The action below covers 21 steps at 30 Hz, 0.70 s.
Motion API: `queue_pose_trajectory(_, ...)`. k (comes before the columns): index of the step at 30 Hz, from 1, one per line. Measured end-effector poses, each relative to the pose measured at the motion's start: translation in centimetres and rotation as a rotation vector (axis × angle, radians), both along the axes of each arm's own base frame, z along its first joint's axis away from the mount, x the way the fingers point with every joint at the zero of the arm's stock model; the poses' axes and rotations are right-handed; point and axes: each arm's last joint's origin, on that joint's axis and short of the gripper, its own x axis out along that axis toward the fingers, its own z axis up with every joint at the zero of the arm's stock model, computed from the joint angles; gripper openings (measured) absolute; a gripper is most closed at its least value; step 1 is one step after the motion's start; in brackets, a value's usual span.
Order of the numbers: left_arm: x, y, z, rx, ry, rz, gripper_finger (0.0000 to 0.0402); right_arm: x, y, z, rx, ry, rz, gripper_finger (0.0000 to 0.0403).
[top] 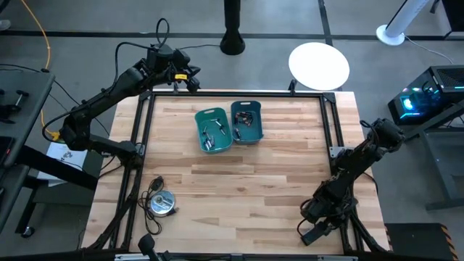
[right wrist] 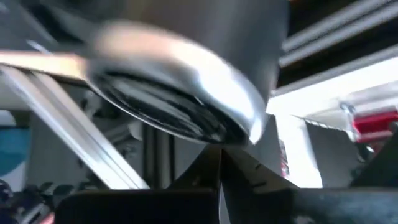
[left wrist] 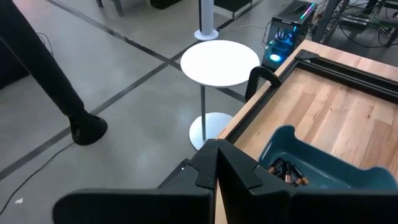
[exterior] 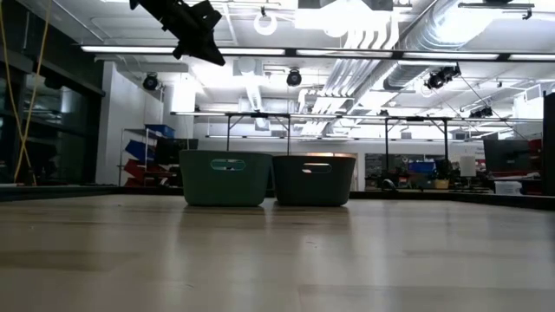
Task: Sort batteries
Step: Put the black battery into the blue bin
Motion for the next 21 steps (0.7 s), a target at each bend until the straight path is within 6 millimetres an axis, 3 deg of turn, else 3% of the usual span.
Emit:
queue_pose_trajectory(7,0.0,0.0,0.0,-0.002,0.002,0.000,0.0000,1.8,-0.9,-0.2,-0.043,-0.133,-0.083,0.0000)
queue_pose_trajectory(14,0.0,0.0,0.0,-0.002,0.001,0.000,0.0000,3.9,-3.1,-0.3,-0.117,-0.243,-0.187,0.0000)
queue_pose_trajectory(18,0.0,0.0,0.0,-0.002,0.001,0.000,0.0000,3.9,-4.6,0.2,-0.283,-0.256,-0.209,0.0000)
queue_pose_trajectory(21,0.0,0.0,0.0,-0.001,0.000,0.001,0.0000,3.3,-5.0,1.6,-0.352,-0.217,-0.204,0.0000)
